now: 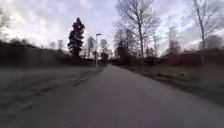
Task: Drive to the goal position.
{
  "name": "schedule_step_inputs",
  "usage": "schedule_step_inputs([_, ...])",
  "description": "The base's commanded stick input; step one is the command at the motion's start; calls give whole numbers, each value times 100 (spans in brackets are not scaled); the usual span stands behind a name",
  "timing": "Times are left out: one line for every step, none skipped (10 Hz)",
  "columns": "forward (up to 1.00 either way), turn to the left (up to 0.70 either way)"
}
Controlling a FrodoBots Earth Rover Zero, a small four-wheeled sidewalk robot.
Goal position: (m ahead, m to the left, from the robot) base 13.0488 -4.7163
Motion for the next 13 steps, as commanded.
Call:
schedule_step_inputs([100, 1])
schedule_step_inputs([100, 1])
schedule_step_inputs([100, 1])
schedule_step_inputs([100, 1])
schedule_step_inputs([100, 1])
schedule_step_inputs([100, 1])
schedule_step_inputs([100, 1])
schedule_step_inputs([100, 1])
schedule_step_inputs([100, 1])
schedule_step_inputs([100, 1])
schedule_step_inputs([100, 1])
schedule_step_inputs([100, 1])
schedule_step_inputs([100, 1])
